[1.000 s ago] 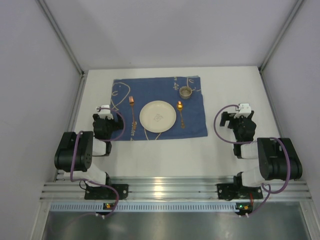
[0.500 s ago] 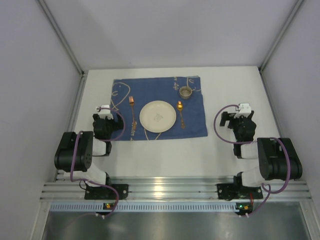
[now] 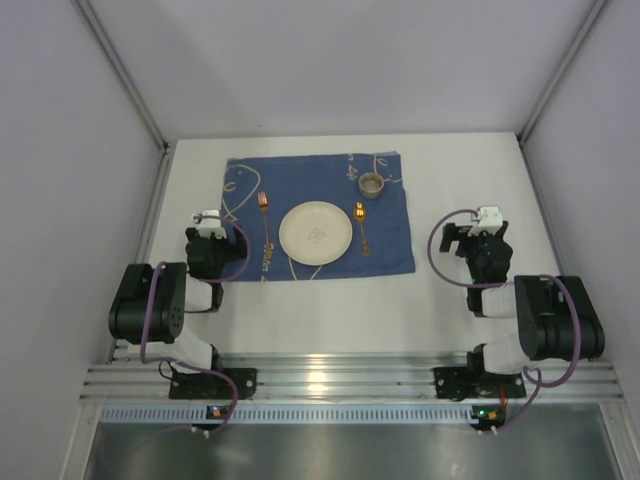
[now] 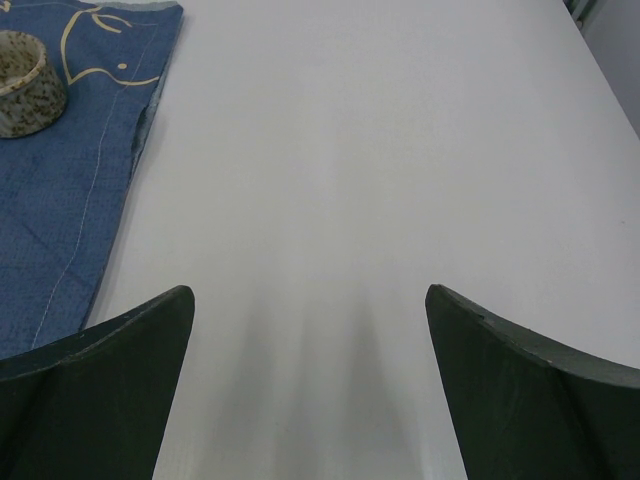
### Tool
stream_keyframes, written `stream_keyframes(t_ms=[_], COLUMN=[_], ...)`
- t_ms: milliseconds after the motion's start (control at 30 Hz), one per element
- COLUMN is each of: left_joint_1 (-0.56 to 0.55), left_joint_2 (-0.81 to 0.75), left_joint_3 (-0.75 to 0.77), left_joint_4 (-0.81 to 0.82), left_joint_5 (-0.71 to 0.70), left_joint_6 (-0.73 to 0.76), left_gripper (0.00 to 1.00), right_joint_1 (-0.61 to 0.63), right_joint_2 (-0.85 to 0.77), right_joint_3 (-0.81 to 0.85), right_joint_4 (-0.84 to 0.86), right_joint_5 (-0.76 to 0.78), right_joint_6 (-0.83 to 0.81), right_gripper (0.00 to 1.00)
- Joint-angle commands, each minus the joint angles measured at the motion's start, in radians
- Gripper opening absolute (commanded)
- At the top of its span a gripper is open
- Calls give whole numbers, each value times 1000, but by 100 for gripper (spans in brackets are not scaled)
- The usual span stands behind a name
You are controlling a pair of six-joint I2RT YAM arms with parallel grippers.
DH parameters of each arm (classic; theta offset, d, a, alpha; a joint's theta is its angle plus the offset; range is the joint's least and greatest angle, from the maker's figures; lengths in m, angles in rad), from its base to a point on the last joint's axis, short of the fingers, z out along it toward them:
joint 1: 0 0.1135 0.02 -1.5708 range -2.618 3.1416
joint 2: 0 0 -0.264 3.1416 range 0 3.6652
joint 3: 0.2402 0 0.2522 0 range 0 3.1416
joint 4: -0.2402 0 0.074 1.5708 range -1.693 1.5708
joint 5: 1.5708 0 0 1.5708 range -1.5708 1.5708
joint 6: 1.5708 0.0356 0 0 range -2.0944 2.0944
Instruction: Set the dinner table for one person
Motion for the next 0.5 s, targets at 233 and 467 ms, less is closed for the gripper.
stream_keyframes(t_ms=[233,467], left_joint_1=[5,3], left_joint_2=[-20,-20], left_joint_3=[16,16], left_joint_4=[59,59], left_joint_5=[15,15], left_joint_6=[-4,-2], left_gripper=[98,98], right_joint_1=[-1,2], right_joint_2=[-3,-4], right_joint_3=[26,29], right_joint_4=[73,62], right_joint_5=[-25,12], right_joint_6=[11,21], right_gripper=[100,100])
